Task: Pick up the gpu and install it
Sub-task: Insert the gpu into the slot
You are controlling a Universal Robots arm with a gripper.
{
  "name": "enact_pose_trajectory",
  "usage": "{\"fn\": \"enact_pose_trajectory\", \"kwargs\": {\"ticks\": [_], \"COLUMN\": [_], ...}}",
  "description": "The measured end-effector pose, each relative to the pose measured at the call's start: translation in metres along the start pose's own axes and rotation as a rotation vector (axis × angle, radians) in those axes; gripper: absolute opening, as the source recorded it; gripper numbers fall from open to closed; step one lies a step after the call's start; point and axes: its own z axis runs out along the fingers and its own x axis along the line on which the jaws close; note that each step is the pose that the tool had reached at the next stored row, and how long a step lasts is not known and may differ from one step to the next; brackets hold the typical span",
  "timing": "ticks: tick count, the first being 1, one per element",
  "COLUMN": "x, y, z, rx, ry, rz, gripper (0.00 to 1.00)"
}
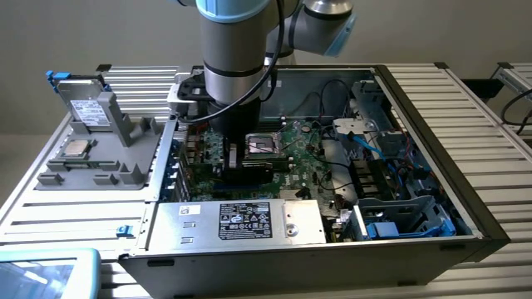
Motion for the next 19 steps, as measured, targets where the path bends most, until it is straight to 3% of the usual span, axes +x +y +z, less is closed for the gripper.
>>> {"fn": "enact_pose_trajectory", "kwargs": {"ticks": [19], "x": [-0.0001], "y": [0.0004], "z": [0.0015], "rx": [0.0], "ry": [0.0007], "rz": [-0.019], "gripper": [0.27]}}
